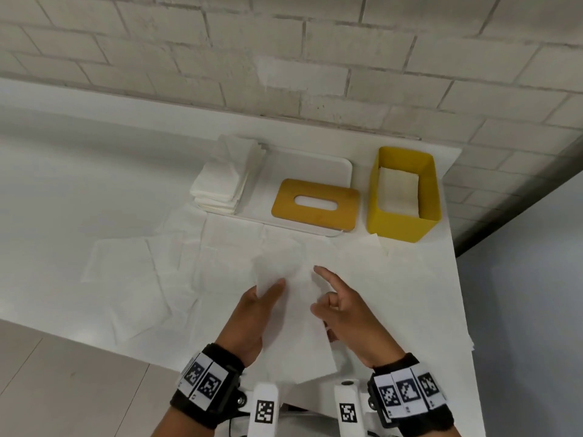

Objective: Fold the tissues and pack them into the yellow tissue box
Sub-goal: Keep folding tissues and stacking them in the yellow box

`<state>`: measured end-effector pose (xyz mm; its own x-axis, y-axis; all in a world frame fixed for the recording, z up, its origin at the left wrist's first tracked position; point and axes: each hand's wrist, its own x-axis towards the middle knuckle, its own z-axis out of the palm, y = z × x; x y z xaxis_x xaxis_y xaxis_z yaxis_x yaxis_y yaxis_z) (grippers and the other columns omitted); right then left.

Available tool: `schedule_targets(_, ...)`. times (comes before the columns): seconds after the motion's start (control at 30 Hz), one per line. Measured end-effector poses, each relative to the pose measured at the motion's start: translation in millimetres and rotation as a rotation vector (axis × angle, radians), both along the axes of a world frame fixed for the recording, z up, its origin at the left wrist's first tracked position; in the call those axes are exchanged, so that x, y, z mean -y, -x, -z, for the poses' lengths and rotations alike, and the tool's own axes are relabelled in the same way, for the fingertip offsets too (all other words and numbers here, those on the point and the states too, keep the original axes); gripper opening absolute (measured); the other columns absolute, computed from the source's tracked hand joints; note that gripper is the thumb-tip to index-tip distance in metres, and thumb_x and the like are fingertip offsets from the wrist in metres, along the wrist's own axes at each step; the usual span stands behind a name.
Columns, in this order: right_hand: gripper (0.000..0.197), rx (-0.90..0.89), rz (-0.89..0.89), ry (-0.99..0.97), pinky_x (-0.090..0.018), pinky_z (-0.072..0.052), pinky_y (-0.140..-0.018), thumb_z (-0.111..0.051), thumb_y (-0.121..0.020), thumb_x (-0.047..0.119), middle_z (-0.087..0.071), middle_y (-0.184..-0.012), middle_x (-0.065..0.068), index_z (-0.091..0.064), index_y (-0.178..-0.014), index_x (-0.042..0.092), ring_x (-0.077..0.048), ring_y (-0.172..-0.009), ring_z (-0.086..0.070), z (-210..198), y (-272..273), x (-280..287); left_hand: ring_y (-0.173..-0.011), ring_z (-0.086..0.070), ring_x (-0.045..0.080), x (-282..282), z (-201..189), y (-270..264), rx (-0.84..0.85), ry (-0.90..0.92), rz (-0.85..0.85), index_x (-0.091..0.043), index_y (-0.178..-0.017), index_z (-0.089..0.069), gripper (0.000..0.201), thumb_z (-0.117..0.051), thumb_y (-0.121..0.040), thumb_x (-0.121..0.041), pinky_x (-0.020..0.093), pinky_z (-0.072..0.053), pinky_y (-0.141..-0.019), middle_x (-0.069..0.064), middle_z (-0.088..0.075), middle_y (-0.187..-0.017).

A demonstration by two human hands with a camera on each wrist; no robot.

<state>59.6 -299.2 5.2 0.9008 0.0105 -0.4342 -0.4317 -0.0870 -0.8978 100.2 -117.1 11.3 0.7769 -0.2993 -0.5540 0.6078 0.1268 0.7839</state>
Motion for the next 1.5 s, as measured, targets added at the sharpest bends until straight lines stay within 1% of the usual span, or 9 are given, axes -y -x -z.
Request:
schedule_targets(0.1, 0.055, -0.079, 0.015, 0.143, -0.026, -0.058, -0.065, -0.064, -0.093, 0.013, -0.065, -0.083, -0.002, -0.050, -0.140, 0.037, -0.016, -0.072, -0.069, 14, 2, 0, -0.104, -0.074, 0.032, -29, 11, -10, -0.004, -0.076, -0.140, -0.007, -0.121, -0.072, 0.034, -0.057, -0.102, -0.031, 0.046, -0.056, -0.097, 0.015, -0.078, -0.111)
schedule_targets(0.23, 0.041, -0.031, 0.065, 0.637, -0.017, -0.045, -0.077, -0.067, -0.094, 0.026, -0.063, -0.094, 0.006, -0.056, -0.133, 0.024, -0.005, -0.087, -0.062, 32, 3, 11, -0.098, -0.075, 0.024, -76, 12, -28, 0.000, -0.116, -0.229, -0.010, -0.119, -0.071, 0.031, -0.056, -0.103, -0.032, 0.039, -0.054, -0.085, 0.011, -0.079, -0.110)
schedule_targets(0.53, 0.069, -0.174, 0.115, 0.870, -0.037, -0.045, -0.094, -0.071, -0.087, 0.048, -0.042, -0.138, -0.006, -0.040, -0.145, 0.028, -0.027, -0.128, -0.043, 30, -4, -18, -0.108, -0.072, 0.023, -124, 6, -66, -0.010, -0.175, -0.237, -0.016, -0.126, -0.069, 0.032, -0.057, -0.103, -0.036, 0.038, -0.053, -0.087, 0.003, -0.078, -0.113)
schedule_targets(0.77, 0.030, -0.316, 0.174, 1.060, -0.038, -0.048, -0.083, -0.061, -0.090, 0.048, -0.051, -0.106, 0.000, -0.055, -0.103, 0.022, -0.025, -0.114, -0.042, 28, -7, -26, -0.114, -0.071, 0.027, -113, 12, -85, -0.013, -0.178, -0.059, -0.017, -0.127, -0.069, 0.040, -0.060, -0.100, -0.045, 0.046, -0.053, -0.101, 0.005, -0.078, -0.116)
schedule_targets(0.87, 0.023, -0.313, 0.167, 1.112, -0.040, -0.051, -0.084, -0.052, -0.094, 0.040, -0.055, -0.103, -0.001, -0.060, -0.101, 0.019, -0.024, -0.111, -0.043, 31, -11, -26, -0.112, -0.071, 0.023, -107, 11, -90, 0.000, -0.165, -0.025, -0.018, -0.126, -0.069, 0.038, -0.059, -0.100, -0.044, 0.040, -0.053, -0.096, 0.000, -0.079, -0.113)
schedule_targets(1.03, 0.021, -0.309, 0.170, 1.155, -0.041, -0.053, -0.082, -0.050, -0.096, 0.033, -0.052, -0.097, 0.000, -0.060, -0.097, 0.016, -0.026, -0.112, -0.045, 37, -11, -25, -0.118, -0.067, 0.020, -109, 16, -90, -0.003, -0.172, 0.007, -0.020, -0.128, -0.068, 0.044, -0.065, -0.096, -0.050, 0.046, -0.045, -0.113, -0.004, -0.077, -0.118)
schedule_targets(1.13, 0.021, -0.270, 0.242, 1.121, -0.044, -0.052, -0.087, -0.056, -0.094, 0.031, -0.051, -0.108, -0.004, -0.059, -0.107, 0.015, -0.029, -0.114, -0.047, 39, -8, -16, -0.115, -0.069, 0.022, -108, 16, -86, 0.014, -0.167, 0.025, -0.019, -0.125, -0.069, 0.040, -0.063, -0.098, -0.048, 0.047, -0.047, -0.111, -0.001, -0.078, -0.116)
schedule_targets(1.3, 0.070, -0.313, 0.291, 1.093, -0.049, -0.042, -0.102, -0.066, -0.087, 0.051, -0.033, -0.149, -0.009, -0.037, -0.145, 0.022, -0.033, -0.135, -0.034, 39, -5, 19, -0.110, -0.071, 0.026, -107, 12, -73, 0.007, -0.171, -0.008, -0.019, -0.124, -0.070, 0.037, -0.058, -0.101, -0.045, 0.051, -0.050, -0.107, 0.003, -0.079, -0.112)
schedule_targets(1.5, 0.057, -0.314, 0.204, 1.155, -0.048, -0.044, -0.094, -0.062, -0.089, 0.048, -0.048, -0.131, -0.008, -0.044, -0.137, 0.024, -0.033, -0.124, -0.043, 35, -12, 32, -0.112, -0.071, 0.028, -91, 11, -60, 0.030, -0.161, 0.004, -0.017, -0.124, -0.070, 0.036, -0.056, -0.102, -0.042, 0.046, -0.052, -0.103, 0.005, -0.078, -0.113)
